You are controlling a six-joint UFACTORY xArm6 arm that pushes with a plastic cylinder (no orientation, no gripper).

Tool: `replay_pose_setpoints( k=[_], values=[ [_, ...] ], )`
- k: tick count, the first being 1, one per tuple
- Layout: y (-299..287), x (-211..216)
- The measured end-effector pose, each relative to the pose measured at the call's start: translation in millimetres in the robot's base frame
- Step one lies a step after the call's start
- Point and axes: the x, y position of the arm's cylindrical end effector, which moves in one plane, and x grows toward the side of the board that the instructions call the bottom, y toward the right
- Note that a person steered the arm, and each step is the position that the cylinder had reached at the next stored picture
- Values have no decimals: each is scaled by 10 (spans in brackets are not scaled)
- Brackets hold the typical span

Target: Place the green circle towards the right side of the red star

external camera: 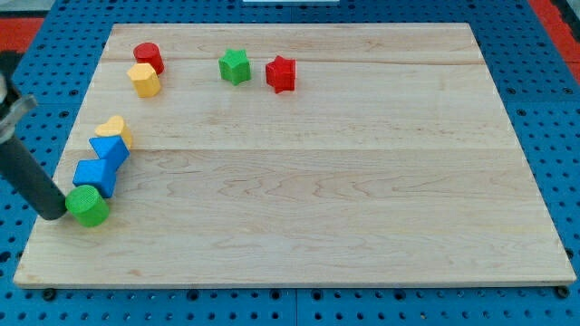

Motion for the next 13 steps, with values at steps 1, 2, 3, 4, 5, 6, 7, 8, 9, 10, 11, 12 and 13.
replay_pose_setpoints(
  k=[1,2,3,4,5,6,7,8,9,10,11,12,13],
  values=[
    [314,6],
    [597,12],
    [980,12],
    [1564,7],
    [2064,-22],
    [2267,-198],
    [2446,-438],
    [2446,-685],
    [2399,-737],
    [2385,-780],
    [2331,-581],
    [2085,-702],
    [2076,-873]
  ],
)
